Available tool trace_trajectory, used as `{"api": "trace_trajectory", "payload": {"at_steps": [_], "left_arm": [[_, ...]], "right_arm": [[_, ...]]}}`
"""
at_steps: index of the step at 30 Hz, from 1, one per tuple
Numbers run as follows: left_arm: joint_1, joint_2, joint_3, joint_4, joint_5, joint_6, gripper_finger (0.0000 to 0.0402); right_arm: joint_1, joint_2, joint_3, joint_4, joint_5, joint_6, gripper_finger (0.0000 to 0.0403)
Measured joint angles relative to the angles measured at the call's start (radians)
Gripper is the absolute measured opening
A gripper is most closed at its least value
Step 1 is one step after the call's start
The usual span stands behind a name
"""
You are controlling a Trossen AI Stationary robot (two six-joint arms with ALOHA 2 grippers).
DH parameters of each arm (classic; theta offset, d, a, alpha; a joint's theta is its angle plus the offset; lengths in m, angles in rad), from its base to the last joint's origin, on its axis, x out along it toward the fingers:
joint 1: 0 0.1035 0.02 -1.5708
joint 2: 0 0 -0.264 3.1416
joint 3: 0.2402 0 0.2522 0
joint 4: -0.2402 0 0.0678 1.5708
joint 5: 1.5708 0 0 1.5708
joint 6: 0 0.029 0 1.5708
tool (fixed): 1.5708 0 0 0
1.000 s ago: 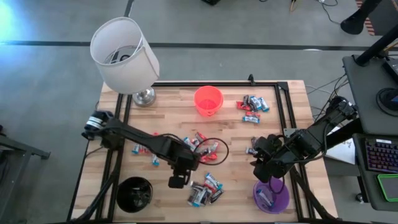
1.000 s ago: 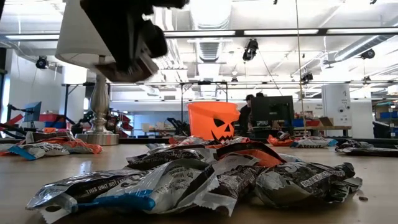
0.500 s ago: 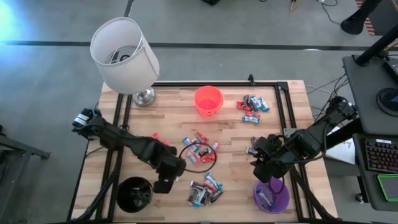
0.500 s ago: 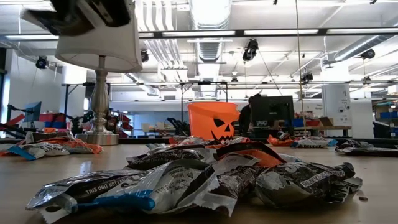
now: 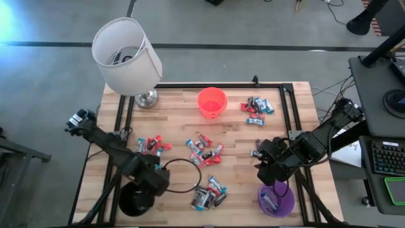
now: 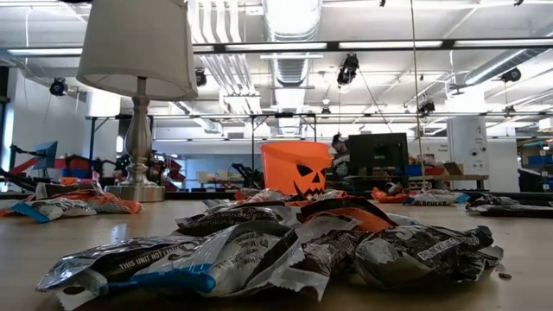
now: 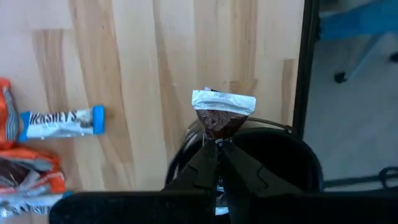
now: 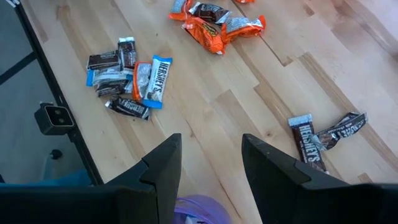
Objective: Organize candy in baskets
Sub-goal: Put the brown chocolate into the black bucket
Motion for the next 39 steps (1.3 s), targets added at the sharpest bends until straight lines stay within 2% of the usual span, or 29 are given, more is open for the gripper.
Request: {"api": "trace_trajectory", "payload": {"at_steps": [12, 23, 34, 39], "left_arm": [[-0.177, -0.11, -0.001, -0.075, -0.157, -0.39, 0.0], [-0.343, -0.093, -0.001, -0.074, -0.279, -0.704, 0.0], [-0.396, -0.004, -0.002, -0.078, -0.282, -0.814, 0.0002], [-0.397, 0.012, -0.002, -0.082, -0.273, -0.84, 0.0025]], "right_arm": [[0.0, 0.0, -0.001, 0.001, 0.0, 0.0, 0.016], [0.0, 0.0, -0.002, 0.0, 0.0, -0.001, 0.016], [0.0, 0.0, -0.002, 0.0, 0.001, -0.011, 0.016], [0.0, 0.0, -0.001, 0.0, 0.001, -0.011, 0.016]]}}
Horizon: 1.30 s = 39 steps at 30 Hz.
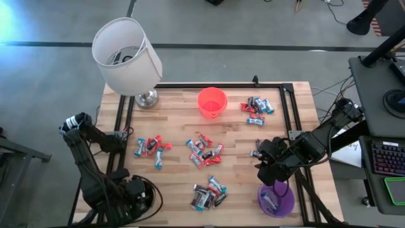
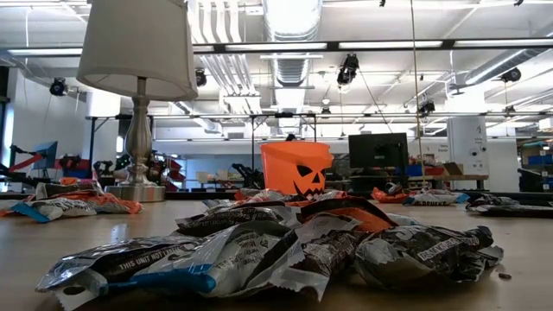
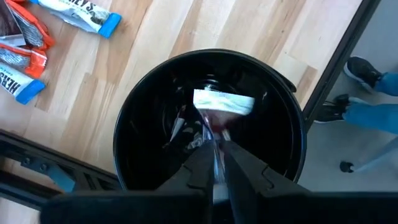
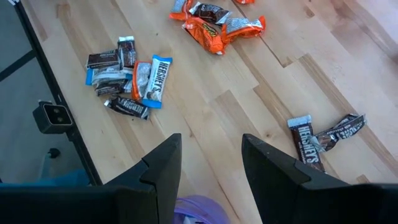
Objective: Organize candy in baskets
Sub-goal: Put the brown chocolate into the black bucket, then put the white chocolate into the purple bucket
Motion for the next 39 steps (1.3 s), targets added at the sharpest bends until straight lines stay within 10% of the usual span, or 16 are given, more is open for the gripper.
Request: {"api": "trace_trajectory", "payload": {"at_steps": [14, 39], "left_arm": [[0.006, -0.04, 0.0, -0.178, -0.075, -0.042, 0.0081], [0.006, -0.552, -0.288, -0.244, -0.355, 0.058, 0.0081]], "right_arm": [[-0.052, 0.0, -0.001, -0.002, 0.085, 0.0, 0.016], [-0.61, 0.0, -0.042, -0.008, -0.048, -0.362, 0.016]]}}
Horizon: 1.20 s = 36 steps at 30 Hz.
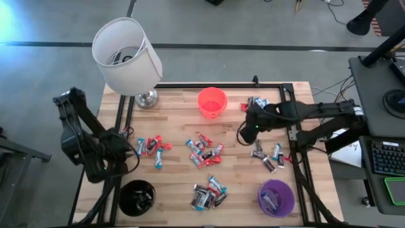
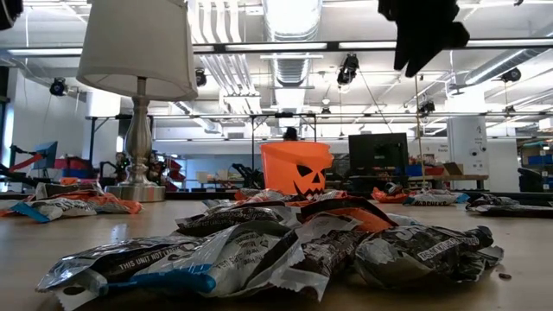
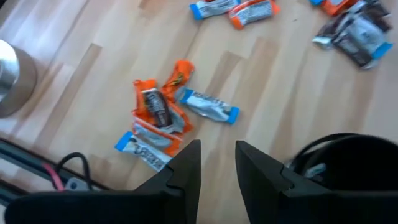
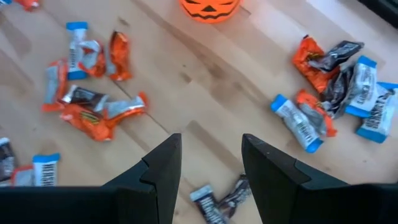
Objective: Organize candy in baskets
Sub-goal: Put the white chocolate into the purple bucket
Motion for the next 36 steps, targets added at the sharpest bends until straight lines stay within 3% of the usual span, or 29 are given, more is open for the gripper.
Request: {"api": "trace_trajectory", "payload": {"at_steps": [6, 12, 17, 22, 29, 36], "left_arm": [[0.0, -0.076, -0.077, 0.0, -0.023, -0.017, 0.0081], [0.006, -0.119, -0.087, 0.0, -0.08, -0.068, 0.0081], [0.022, -0.134, -0.086, 0.0, -0.084, -0.167, 0.0081], [0.05, -0.138, -0.086, 0.0, -0.163, -0.289, 0.0081], [0.152, -0.139, -0.086, 0.0, -0.223, -0.366, 0.0081], [0.271, -0.135, -0.086, 0.0, -0.238, -0.339, 0.0081]], "right_arm": [[-0.092, 0.0, -0.062, 0.001, -0.086, -0.107, 0.016], [-0.147, 0.0, -0.149, 0.006, -0.094, -0.228, 0.016], [-0.179, 0.0, -0.224, 0.04, -0.094, -0.359, 0.016], [-0.21, 0.0, -0.286, 0.107, -0.094, -0.514, 0.016], [-0.253, 0.0, -0.302, 0.18, -0.093, -0.665, 0.016], [-0.315, 0.0, -0.31, 0.199, -0.133, -0.806, 0.016]]}}
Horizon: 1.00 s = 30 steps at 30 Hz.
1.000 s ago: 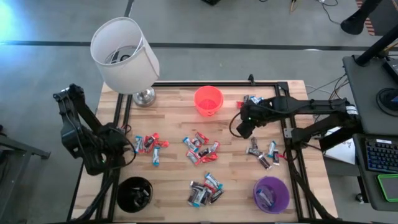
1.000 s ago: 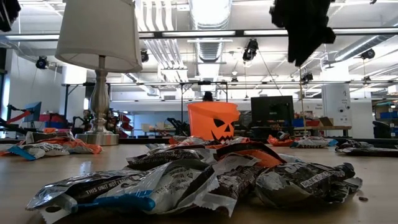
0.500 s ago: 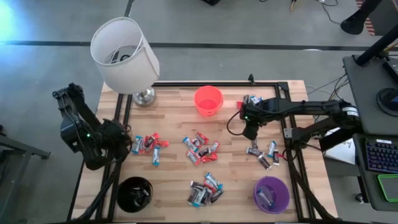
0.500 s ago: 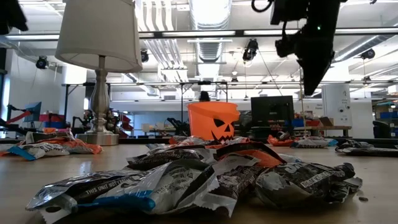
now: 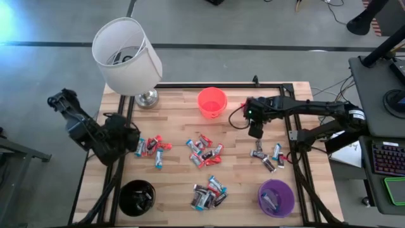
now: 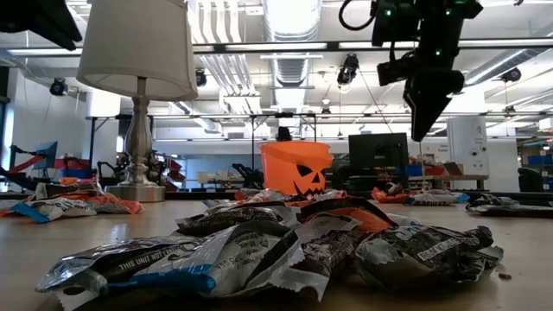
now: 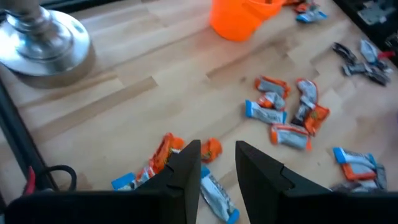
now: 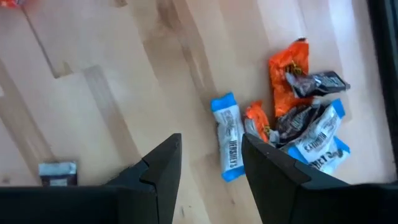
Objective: Organize candy in baskets
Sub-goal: Put the white chocolate into the purple bucket
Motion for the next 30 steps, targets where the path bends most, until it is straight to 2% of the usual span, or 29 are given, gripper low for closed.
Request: {"api": "trace_trajectory", "payload": {"at_steps": [2, 6, 12, 23, 30], "left_arm": [[0.029, 0.0, 0.0, 0.0, -0.001, 0.026, 0.0081], [0.072, 0.001, 0.0, 0.0, -0.002, 0.076, 0.0081], [0.085, 0.0, 0.0, 0.0, -0.002, 0.104, 0.0081], [0.085, 0.002, 0.0, 0.002, -0.002, 0.16, 0.0081], [0.085, 0.002, 0.0, 0.029, 0.0, 0.212, 0.0081]], "right_arm": [[-0.025, 0.0, -0.018, 0.003, -0.057, -0.033, 0.016], [-0.072, 0.001, -0.067, 0.051, -0.088, -0.067, 0.016], [-0.142, 0.001, -0.118, 0.079, -0.243, -0.053, 0.016], [-0.2, 0.001, -0.136, 0.111, -0.238, -0.198, 0.016], [-0.202, 0.02, -0.182, 0.167, -0.255, -0.219, 0.016]]}}
